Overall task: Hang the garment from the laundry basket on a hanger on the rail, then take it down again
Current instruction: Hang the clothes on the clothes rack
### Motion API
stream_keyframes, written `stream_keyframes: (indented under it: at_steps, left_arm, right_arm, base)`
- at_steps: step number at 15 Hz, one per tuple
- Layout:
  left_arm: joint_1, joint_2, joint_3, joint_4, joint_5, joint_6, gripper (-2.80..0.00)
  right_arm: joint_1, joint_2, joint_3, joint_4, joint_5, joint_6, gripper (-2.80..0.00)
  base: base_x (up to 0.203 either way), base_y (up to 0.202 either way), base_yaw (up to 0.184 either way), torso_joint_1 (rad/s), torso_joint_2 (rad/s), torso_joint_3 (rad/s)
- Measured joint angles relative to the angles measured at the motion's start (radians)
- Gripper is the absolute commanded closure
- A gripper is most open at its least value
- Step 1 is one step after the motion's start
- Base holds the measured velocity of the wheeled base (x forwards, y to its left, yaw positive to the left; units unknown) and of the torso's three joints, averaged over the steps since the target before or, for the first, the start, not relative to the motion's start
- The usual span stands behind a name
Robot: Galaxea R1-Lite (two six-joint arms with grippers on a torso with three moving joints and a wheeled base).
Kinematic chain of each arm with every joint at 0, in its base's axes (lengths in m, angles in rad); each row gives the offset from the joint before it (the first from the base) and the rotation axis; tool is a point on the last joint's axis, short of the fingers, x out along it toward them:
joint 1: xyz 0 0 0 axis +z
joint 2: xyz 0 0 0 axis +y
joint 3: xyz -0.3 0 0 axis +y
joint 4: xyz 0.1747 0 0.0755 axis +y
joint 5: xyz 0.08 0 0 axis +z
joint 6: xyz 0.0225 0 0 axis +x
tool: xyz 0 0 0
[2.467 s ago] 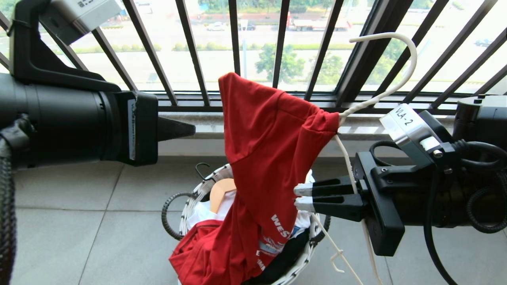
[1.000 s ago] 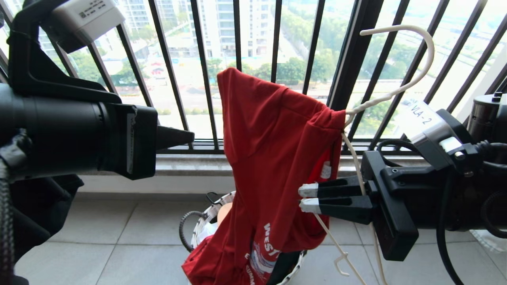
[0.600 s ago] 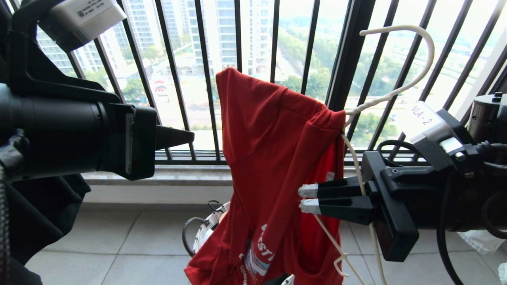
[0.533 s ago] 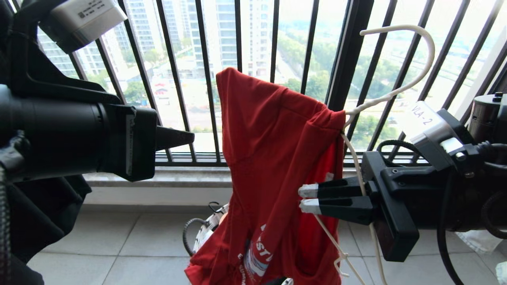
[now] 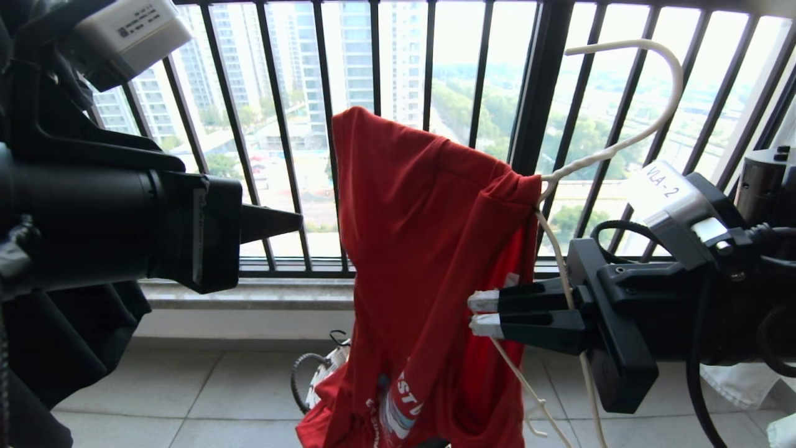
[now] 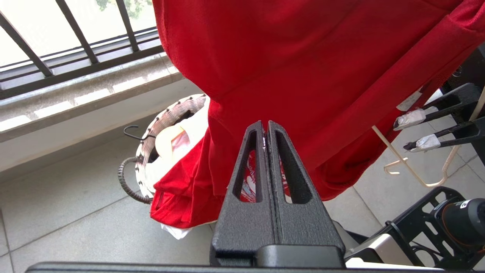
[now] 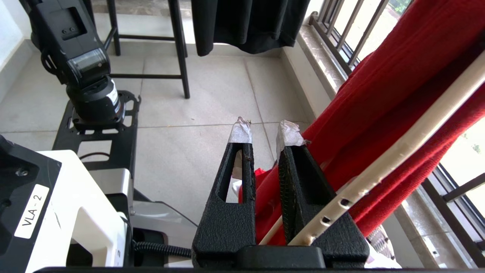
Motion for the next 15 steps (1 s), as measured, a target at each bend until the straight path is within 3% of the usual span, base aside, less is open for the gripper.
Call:
stream_keyframes:
  at_steps: [5, 7, 9, 13, 15]
  left_arm:
    - [0.003, -0.011, -0.004, 0.002, -0.001, 0.007, 0.0]
    - [0.046, -0.001, -0.047, 0.008, -0.006, 0.055, 0.0]
    - [0.1, 0.017, -0.121, 0.044, -0.051, 0.161, 0.0]
    - [0.163, 0.061, -0.319, 0.287, -0.183, 0.352, 0.0]
    - [0.215, 0.091, -0.385, 0.407, -0.285, 0.468, 0.0]
  right_arm:
    - [0.001, 0.012, -0.008, 0.011, 0.0, -0.003, 0.0]
    - [0.007, 0.039, -0.038, 0.031, -0.001, -0.006, 0.0]
    - [0.014, 0.082, -0.106, 0.096, -0.004, -0.036, 0.0]
    - [0.018, 0.167, -0.266, 0.302, -0.005, -0.138, 0.0]
    - [0.018, 0.194, -0.35, 0.447, -0.012, -0.213, 0.0]
  base:
    - [0.0, 0.0, 0.0, 0.0, 0.0, 0.0]
    - [0.0, 0.0, 0.0, 0.0, 0.0, 0.0]
    - [0.0, 0.0, 0.0, 0.0, 0.0, 0.0]
    - [0.0, 0.0, 0.0, 0.0, 0.0, 0.0]
    - [0.0, 0.0, 0.0, 0.0, 0.0, 0.0]
